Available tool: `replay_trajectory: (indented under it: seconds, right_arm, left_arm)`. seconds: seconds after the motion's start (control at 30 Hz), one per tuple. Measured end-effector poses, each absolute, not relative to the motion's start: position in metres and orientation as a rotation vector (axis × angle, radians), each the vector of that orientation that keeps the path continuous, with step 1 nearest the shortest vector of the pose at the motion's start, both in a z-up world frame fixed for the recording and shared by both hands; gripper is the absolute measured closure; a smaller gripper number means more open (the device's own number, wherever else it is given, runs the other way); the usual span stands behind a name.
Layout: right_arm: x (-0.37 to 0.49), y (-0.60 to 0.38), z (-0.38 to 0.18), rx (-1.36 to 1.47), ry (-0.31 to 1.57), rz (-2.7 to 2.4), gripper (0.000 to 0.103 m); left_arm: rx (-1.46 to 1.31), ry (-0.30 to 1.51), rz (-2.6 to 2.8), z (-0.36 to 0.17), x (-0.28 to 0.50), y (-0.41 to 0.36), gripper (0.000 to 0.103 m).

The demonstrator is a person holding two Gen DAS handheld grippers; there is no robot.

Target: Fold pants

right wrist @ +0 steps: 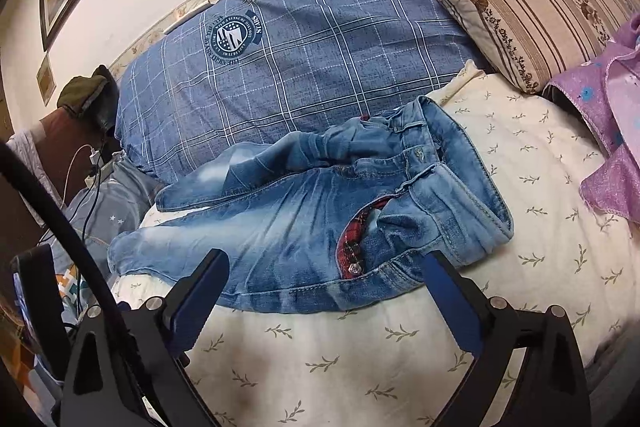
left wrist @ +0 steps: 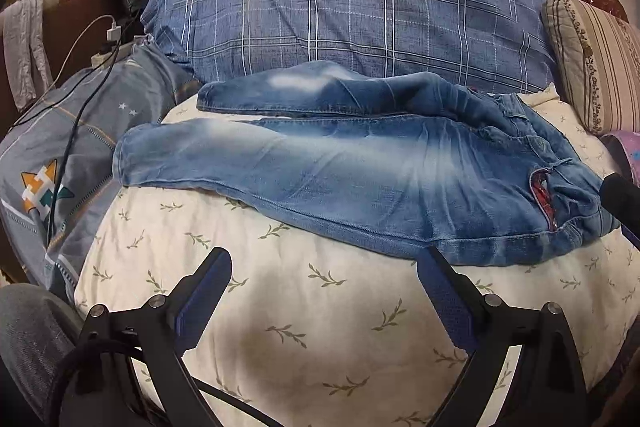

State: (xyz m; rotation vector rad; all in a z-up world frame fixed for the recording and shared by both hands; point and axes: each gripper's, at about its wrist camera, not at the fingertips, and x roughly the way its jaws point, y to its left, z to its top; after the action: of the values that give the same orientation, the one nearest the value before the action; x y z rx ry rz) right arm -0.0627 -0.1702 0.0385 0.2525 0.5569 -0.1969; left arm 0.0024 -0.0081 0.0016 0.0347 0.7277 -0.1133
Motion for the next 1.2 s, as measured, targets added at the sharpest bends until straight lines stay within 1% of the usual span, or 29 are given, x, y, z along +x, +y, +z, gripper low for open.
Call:
replay_trajectory:
  seconds: [0.6, 1.2]
  right_arm:
    - [-0.063, -0.168, 0.046, 0.207, 0.537, -0.217, 0.006]
    - [-0.064, -0.169, 0.046, 0.204, 0.539, -0.226, 0.006]
  left_arm:
    - [0.039, 0.671, -0.123, 0.002, -0.016, -0.006, 0.008]
    - [0.049, 0.680, -0.128, 0.003, -0.015, -0.006, 0.008]
